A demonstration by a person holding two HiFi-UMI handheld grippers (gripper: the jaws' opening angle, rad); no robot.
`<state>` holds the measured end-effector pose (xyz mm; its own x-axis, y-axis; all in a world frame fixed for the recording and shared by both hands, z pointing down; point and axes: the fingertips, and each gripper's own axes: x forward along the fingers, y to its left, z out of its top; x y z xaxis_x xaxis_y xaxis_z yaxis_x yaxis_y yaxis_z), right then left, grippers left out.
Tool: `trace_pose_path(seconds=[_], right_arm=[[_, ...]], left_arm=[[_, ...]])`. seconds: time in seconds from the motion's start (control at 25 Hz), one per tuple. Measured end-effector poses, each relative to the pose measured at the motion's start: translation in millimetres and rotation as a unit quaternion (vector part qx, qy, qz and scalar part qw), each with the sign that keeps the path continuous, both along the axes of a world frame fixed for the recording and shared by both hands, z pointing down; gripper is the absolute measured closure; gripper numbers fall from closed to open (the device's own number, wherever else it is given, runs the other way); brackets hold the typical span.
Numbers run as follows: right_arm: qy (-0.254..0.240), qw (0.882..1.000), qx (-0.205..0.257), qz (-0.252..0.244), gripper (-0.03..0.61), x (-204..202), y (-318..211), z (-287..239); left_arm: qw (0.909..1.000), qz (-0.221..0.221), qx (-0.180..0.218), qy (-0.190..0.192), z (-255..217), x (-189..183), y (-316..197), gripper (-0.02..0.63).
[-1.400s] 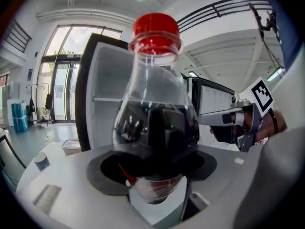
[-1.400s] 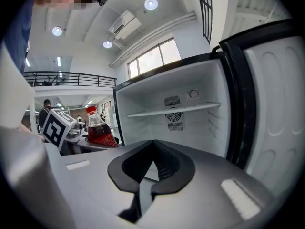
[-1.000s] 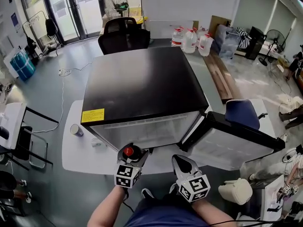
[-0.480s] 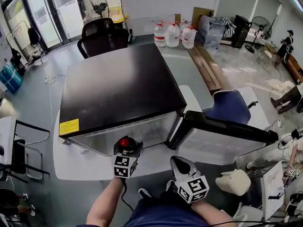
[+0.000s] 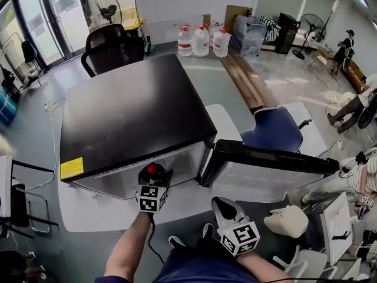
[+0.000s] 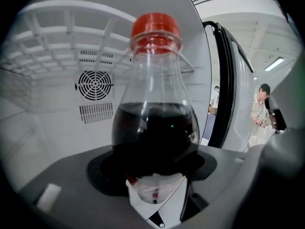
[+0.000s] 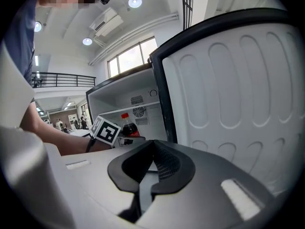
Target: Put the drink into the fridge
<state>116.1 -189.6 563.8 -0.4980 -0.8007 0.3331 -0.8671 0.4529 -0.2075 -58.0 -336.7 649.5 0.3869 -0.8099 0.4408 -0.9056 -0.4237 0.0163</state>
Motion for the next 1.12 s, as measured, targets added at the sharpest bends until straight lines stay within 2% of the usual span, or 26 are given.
trace_pose_path(seconds=[0.4, 0.8, 1.12], right_arm=[[-0.002, 1.000, -0.005, 0.012, 0.572, 7.0, 0.8, 3.3], [0.003, 1.000, -0.019, 0.019, 0.572, 15.1, 5.7, 11.1], [0.002, 0.999, -0.030, 0.034, 0.572, 26.4, 7.8, 17.9]], left_arm=[[0.9998, 0.014, -0.011, -0.001, 10.9, 16.2, -29.9, 0.298], [0.9997, -0.002, -0.023, -0.003, 18.3, 15.0, -64.2, 0.298], [0.9994, -0.015, -0.031, 0.011, 19.6, 19.4, -78.8, 0.298]])
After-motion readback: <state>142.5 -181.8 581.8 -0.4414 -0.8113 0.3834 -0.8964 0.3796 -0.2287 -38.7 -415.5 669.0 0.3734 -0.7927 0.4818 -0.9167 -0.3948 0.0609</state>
